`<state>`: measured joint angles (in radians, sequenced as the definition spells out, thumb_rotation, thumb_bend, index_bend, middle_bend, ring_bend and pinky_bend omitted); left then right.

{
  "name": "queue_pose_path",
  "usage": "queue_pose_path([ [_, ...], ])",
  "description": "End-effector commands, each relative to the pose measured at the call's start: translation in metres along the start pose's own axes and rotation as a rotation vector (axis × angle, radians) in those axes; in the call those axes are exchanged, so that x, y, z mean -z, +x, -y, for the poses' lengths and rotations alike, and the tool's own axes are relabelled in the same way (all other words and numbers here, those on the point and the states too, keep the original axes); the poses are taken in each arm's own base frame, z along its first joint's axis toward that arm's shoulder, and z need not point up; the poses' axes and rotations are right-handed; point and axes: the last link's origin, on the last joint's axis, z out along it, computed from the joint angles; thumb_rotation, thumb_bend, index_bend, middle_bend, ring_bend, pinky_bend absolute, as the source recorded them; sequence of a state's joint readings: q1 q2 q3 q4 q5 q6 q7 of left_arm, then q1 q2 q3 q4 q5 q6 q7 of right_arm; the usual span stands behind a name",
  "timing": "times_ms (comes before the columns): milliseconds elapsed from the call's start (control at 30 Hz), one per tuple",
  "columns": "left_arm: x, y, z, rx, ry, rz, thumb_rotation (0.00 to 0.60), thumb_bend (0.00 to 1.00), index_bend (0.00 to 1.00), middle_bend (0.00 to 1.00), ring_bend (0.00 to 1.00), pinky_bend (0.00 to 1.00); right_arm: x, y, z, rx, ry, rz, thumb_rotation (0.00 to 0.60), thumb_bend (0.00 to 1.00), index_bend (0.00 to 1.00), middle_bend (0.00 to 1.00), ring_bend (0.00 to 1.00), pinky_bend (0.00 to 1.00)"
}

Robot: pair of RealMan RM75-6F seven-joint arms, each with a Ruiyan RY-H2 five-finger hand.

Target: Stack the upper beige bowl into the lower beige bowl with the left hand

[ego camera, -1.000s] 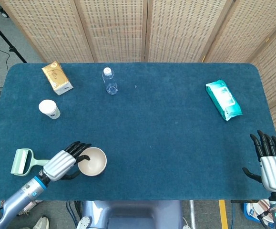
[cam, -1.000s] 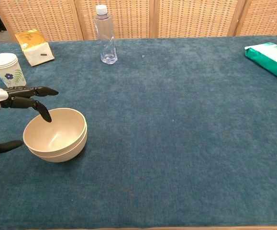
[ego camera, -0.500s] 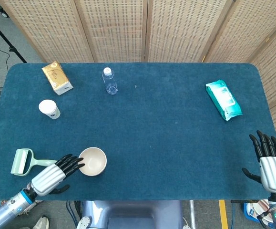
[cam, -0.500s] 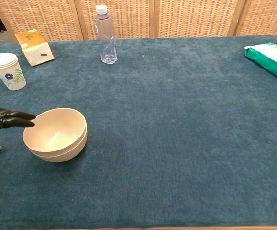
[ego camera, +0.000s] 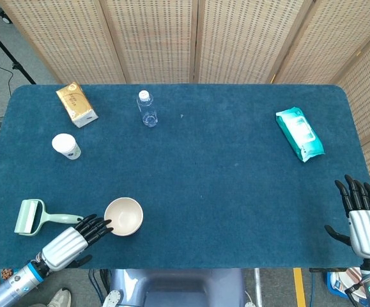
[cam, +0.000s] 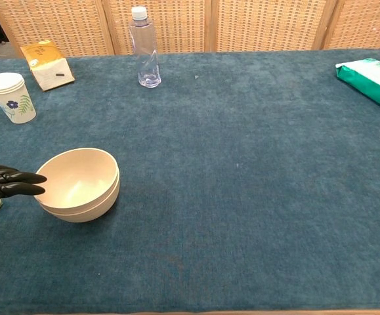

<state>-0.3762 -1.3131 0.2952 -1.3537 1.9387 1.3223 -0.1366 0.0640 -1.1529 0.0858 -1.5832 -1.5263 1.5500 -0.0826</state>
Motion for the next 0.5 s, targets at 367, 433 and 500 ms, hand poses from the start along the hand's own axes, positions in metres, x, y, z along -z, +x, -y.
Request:
queue_pose_path([
  [367,-0.0024,-0.0034,-0.0003,-0.002,0.010,0.022,0.600,0.34,0.00,0.00,0.00,0.00,-0.0001,0.0000,0.0001,0.000,-0.001,0.000,0.600,0.00,0.00,0.00,0.00,0.00],
  [433,-0.0023,-0.0036,-0.0001,-0.004,0.011,0.026,0.600,0.34,0.00,0.00,0.00,0.00,-0.0001,-0.0003,0.0000,0.001,-0.001,0.001,0.600,0.00,0.00,0.00,0.00,0.00],
  [500,-0.0025,-0.0052,0.0007,-0.006,0.017,0.041,0.600,0.34,0.00,0.00,0.00,0.00,-0.0002,-0.0004,0.0004,-0.001,0.000,0.001,0.600,0.00,0.00,0.00,0.00,0.00],
])
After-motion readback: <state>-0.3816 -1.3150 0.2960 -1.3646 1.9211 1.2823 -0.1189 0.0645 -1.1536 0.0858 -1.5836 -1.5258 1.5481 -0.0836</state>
